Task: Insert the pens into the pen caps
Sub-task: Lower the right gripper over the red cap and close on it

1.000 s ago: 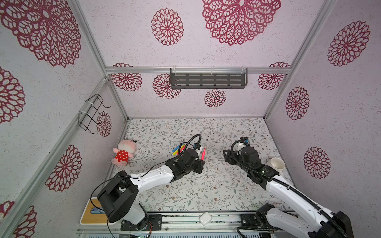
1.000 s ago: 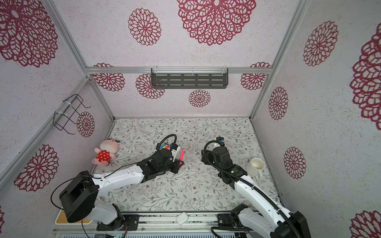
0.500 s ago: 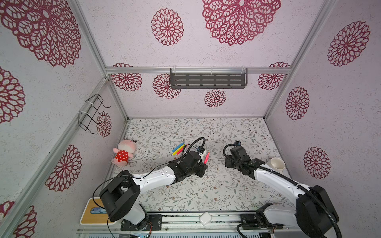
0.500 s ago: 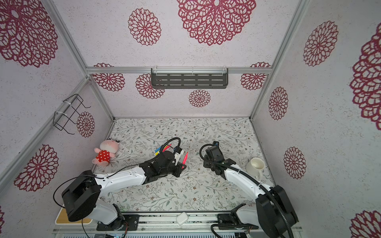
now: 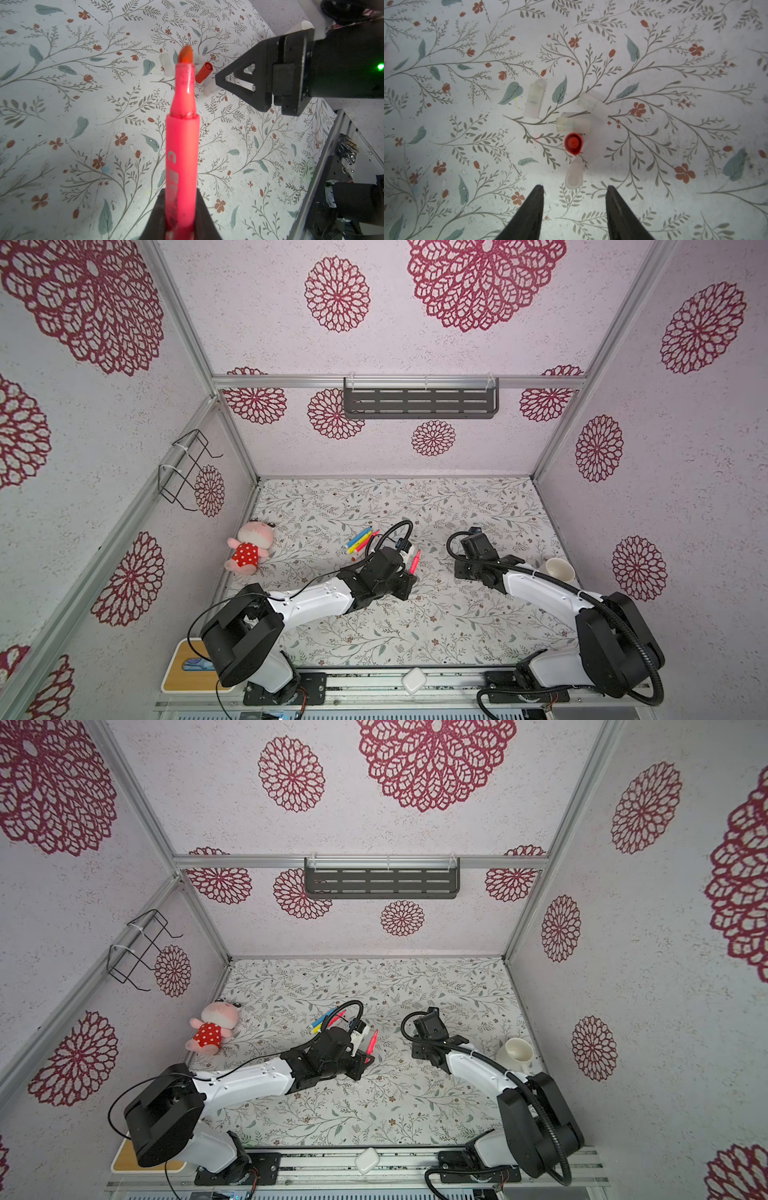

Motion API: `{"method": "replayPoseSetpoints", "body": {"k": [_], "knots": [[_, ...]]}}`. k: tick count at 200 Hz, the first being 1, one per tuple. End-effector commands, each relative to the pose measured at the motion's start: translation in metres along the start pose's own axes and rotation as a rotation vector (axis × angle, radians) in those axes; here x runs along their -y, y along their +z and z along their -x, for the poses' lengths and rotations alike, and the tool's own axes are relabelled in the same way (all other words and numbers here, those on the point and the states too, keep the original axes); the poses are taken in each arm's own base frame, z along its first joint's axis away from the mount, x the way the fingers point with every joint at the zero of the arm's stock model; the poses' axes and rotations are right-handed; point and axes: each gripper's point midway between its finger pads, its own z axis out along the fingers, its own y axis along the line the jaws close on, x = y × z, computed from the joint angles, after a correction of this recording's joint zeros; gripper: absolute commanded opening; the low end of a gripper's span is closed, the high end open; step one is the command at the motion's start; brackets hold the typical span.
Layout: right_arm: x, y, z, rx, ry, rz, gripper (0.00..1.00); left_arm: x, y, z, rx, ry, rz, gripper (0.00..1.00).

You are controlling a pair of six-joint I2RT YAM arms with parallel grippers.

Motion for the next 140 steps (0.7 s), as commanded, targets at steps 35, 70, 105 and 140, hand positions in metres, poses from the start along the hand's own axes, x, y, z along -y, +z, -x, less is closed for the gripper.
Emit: {"method": "replayPoseSetpoints", "body": {"k": [35,70,105,140], "knots": [[-0.009,0.009,0.023,0.011,-0.015,0.014,0.45,0.004,-0.007,0.006,0.038,0.023,-0.007,0.0],[-0.007,0.017,0.015,-0.019,-0.007,0.003,0.43,0.003,-0.008,0.005,0.042,0.022,-0.001,0.0],[-0.005,0.023,0.009,-0.035,-0.007,-0.01,0.43,0.001,-0.008,0.005,0.044,0.029,0.007,0.0],[-0.003,0.031,0.004,-0.053,-0.008,-0.022,0.4,0.0,-0.009,0.005,0.046,0.023,0.01,0.0]]}}
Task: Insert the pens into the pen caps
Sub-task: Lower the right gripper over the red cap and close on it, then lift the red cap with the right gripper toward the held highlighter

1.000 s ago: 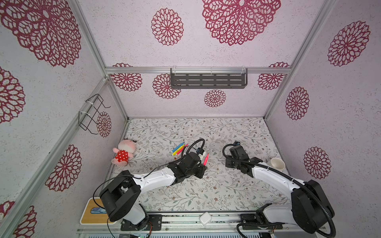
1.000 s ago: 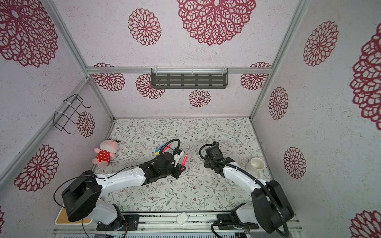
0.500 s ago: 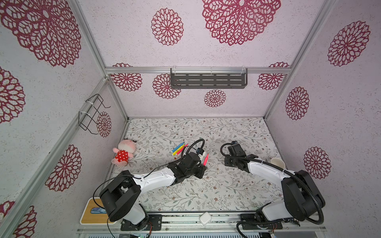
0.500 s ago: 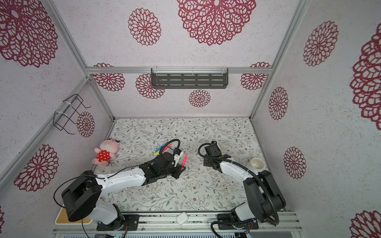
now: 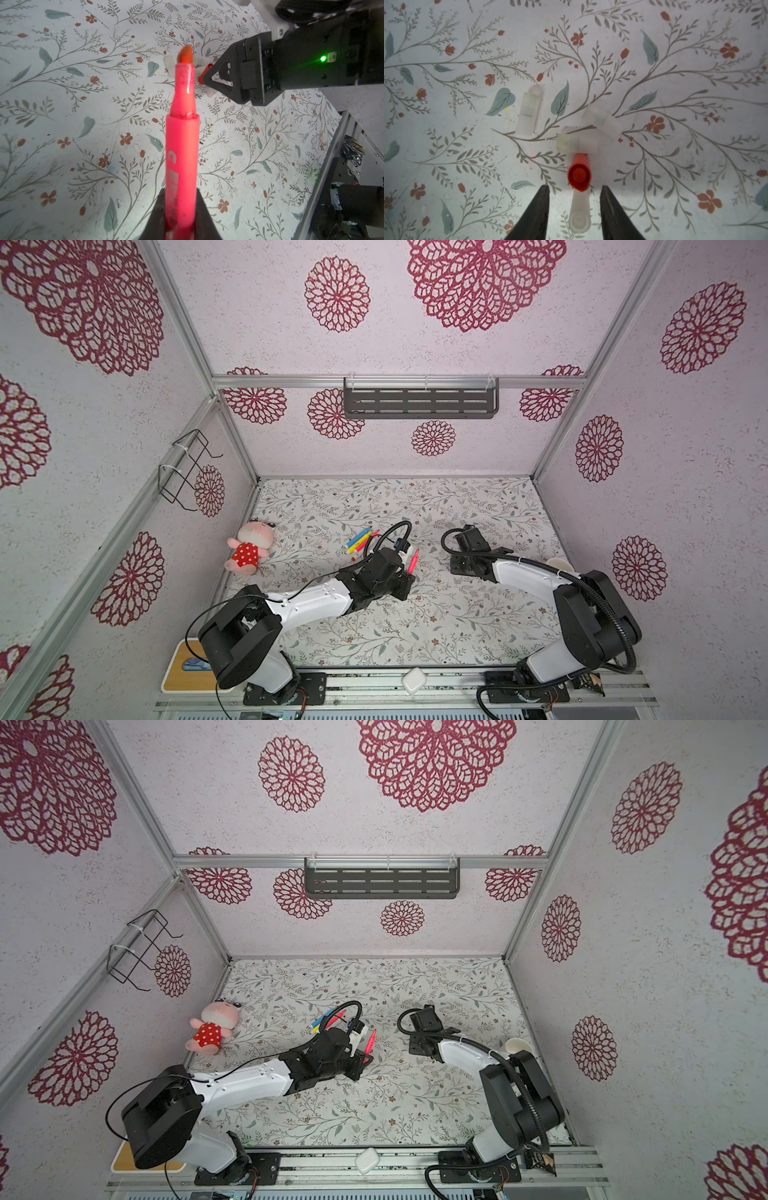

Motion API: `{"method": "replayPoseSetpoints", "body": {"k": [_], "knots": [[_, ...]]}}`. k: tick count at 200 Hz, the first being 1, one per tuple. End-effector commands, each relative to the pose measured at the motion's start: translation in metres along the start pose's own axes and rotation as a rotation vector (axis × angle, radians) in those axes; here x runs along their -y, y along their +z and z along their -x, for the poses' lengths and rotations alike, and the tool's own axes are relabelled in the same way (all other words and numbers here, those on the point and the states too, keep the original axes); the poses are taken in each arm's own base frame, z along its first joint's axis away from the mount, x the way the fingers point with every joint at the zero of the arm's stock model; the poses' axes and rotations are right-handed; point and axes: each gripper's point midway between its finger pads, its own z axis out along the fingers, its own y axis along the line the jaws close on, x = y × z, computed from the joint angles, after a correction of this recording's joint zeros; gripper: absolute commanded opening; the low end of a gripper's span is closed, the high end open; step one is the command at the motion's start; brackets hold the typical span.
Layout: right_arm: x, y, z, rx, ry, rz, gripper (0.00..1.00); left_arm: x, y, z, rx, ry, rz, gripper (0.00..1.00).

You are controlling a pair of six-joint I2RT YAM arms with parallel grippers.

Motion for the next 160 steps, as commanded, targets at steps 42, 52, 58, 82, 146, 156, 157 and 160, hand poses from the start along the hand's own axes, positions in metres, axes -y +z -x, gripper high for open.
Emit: {"method": "replayPoseSetpoints", "body": {"k": [42,52,58,82,146,156,157,160], "knots": [[0.0,0.002,0.001,0.004,0.007,0.004,0.3,0.002,-0.008,0.002,0.037,0.012,-0.003,0.0],[0.0,0.002,0.0,0.002,0.008,0.005,0.28,0.002,-0.008,0.002,0.039,0.011,-0.002,0.0],[0.001,0.002,0.0,0.001,0.009,0.002,0.26,0.001,-0.008,0.002,0.039,0.011,0.0,0.0],[0.003,0.002,-0.004,-0.006,0.009,-0.006,0.24,0.001,-0.01,0.004,0.044,0.015,0.003,0.0],[0.003,-0.008,-0.008,-0.004,0.003,-0.001,0.13,0.001,-0.014,0.006,0.058,0.016,0.007,0.0],[0.0,-0.014,-0.005,0.006,0.001,0.013,0.1,0.001,-0.016,0.007,0.066,0.014,0.002,0.0],[0.0,-0.014,-0.005,0.006,0.0,0.013,0.1,0.001,-0.016,0.008,0.068,0.015,0.002,0.0],[-0.001,-0.016,-0.005,0.009,0.0,0.017,0.1,0.002,-0.017,0.008,0.07,0.015,-0.001,0.0]]}}
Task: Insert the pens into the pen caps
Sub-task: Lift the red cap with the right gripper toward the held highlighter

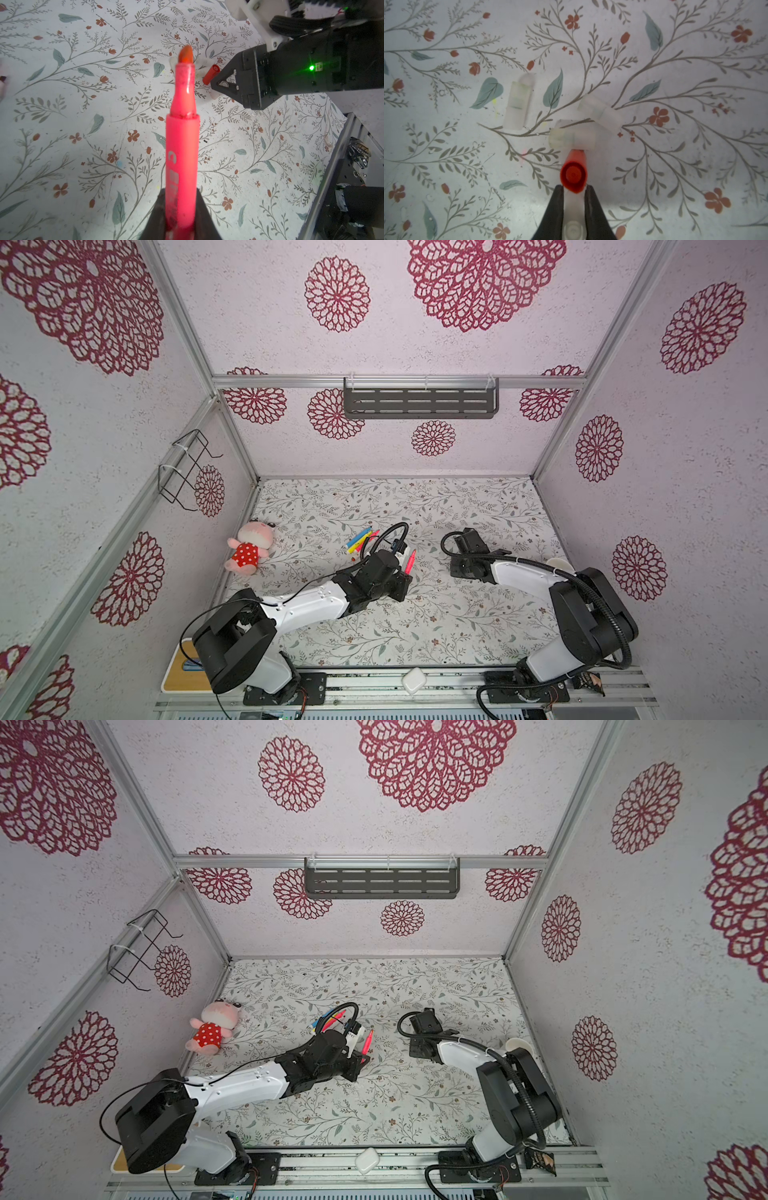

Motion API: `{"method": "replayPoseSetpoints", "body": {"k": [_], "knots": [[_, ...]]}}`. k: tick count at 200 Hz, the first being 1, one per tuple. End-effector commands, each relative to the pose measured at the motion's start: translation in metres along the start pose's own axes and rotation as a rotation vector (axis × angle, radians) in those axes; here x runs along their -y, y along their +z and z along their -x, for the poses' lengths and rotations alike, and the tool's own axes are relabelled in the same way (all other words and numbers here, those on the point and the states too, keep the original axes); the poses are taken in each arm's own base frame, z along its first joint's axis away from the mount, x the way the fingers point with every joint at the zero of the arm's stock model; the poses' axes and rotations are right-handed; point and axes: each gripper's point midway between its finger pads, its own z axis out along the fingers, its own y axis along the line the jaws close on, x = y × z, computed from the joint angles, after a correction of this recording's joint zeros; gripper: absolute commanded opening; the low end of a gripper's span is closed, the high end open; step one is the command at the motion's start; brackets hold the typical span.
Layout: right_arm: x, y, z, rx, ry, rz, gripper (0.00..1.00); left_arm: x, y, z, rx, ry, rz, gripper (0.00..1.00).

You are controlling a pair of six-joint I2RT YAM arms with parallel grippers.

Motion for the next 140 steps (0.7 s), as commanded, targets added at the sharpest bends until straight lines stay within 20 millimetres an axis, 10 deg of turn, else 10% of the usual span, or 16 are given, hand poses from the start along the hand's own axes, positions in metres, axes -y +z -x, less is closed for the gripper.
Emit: {"method": "replayPoseSetpoints", "body": {"k": [1,140], "knots": [[-0.004,-0.019,0.005,0.026,0.003,0.026,0.09,0.006,-0.009,0.008,0.047,0.013,-0.019,0.0],[-0.07,-0.166,0.042,0.296,-0.174,0.552,0.03,0.027,-0.028,0.02,0.142,0.035,-0.146,0.0]]}}
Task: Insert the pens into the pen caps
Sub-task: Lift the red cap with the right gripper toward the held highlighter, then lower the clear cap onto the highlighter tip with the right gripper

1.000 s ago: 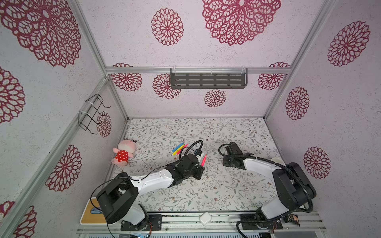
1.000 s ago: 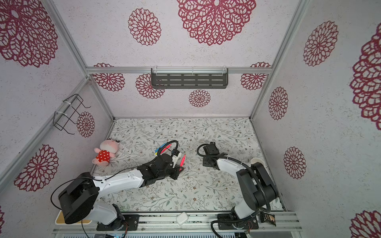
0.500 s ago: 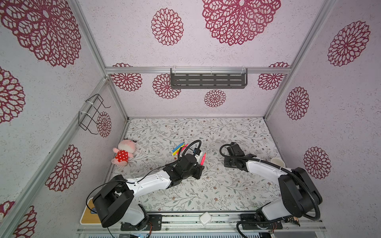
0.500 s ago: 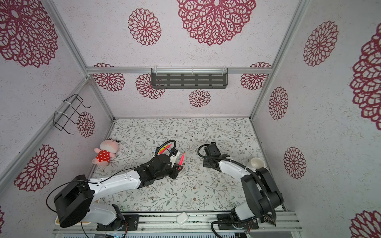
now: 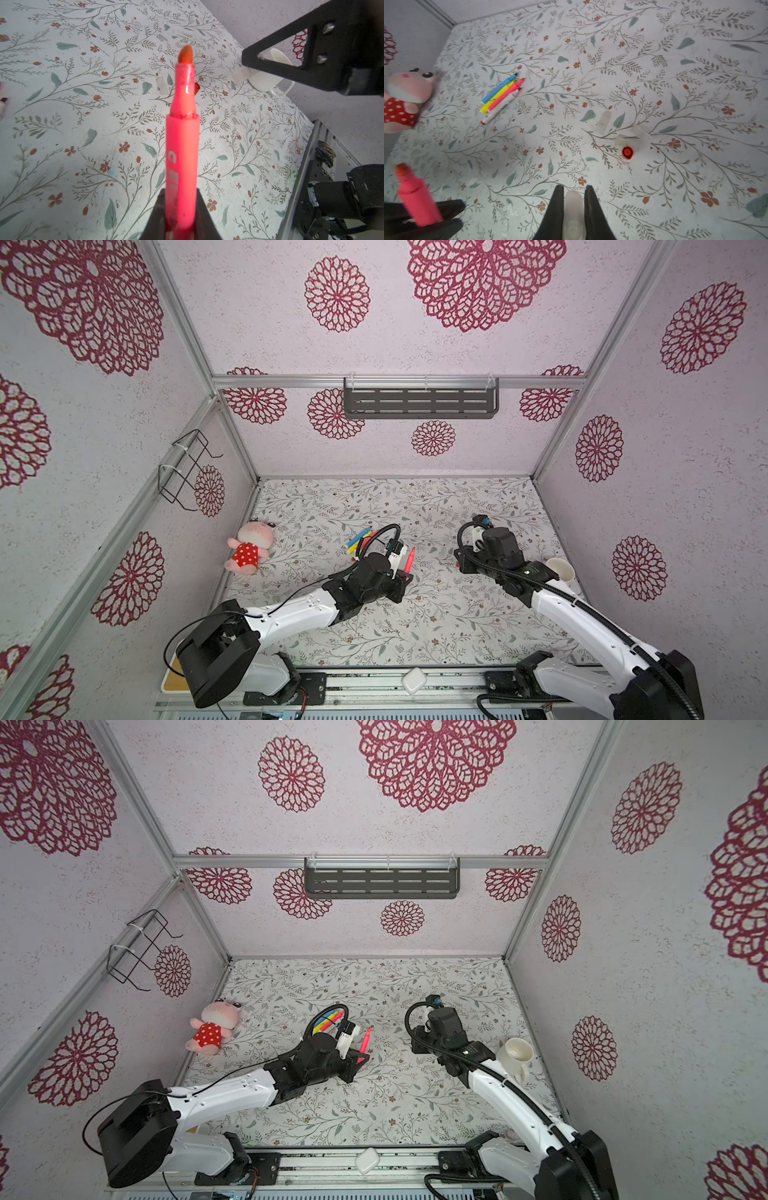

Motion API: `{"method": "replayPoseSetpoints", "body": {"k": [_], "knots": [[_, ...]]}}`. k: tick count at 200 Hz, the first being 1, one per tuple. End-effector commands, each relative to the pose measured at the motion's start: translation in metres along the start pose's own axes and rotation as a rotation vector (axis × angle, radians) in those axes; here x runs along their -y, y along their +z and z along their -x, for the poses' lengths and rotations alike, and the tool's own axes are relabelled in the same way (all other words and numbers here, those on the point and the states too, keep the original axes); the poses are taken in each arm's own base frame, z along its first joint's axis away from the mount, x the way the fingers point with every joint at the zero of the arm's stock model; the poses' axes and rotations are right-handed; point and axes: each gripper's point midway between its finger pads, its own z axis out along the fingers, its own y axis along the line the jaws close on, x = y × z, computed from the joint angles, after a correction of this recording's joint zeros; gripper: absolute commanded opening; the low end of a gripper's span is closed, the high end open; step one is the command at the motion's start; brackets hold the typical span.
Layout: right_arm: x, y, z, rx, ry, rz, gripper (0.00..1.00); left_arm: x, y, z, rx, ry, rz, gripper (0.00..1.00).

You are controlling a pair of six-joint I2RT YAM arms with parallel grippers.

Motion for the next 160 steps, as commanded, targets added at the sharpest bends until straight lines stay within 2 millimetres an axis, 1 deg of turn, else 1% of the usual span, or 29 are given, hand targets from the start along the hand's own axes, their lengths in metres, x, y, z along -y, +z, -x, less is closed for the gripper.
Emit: {"method": "replayPoseSetpoints", "body": {"k": [1,18,46,78,116,160], "knots": [[-0.034,-0.017,0.015,0.034,-0.079,0.167,0.03,0.014,-0.007,0.01,0.044,0.028,-0.061,0.0],[-0.052,-0.024,0.018,0.044,-0.103,0.265,0.03,0.017,-0.008,0.01,0.051,0.036,-0.075,0.0],[-0.074,-0.031,0.022,0.039,-0.118,0.41,0.03,0.023,-0.01,0.01,0.069,0.055,-0.114,0.0],[-0.094,-0.041,0.03,0.026,-0.145,0.562,0.03,0.03,-0.015,0.007,0.09,0.095,-0.122,0.0],[-0.11,-0.052,0.037,0.009,-0.198,0.686,0.01,0.032,-0.018,-0.001,0.078,0.124,-0.11,0.0],[-0.116,-0.055,0.037,-0.036,-0.253,0.72,0.01,0.035,-0.023,-0.003,0.078,0.14,-0.095,0.0]]}}
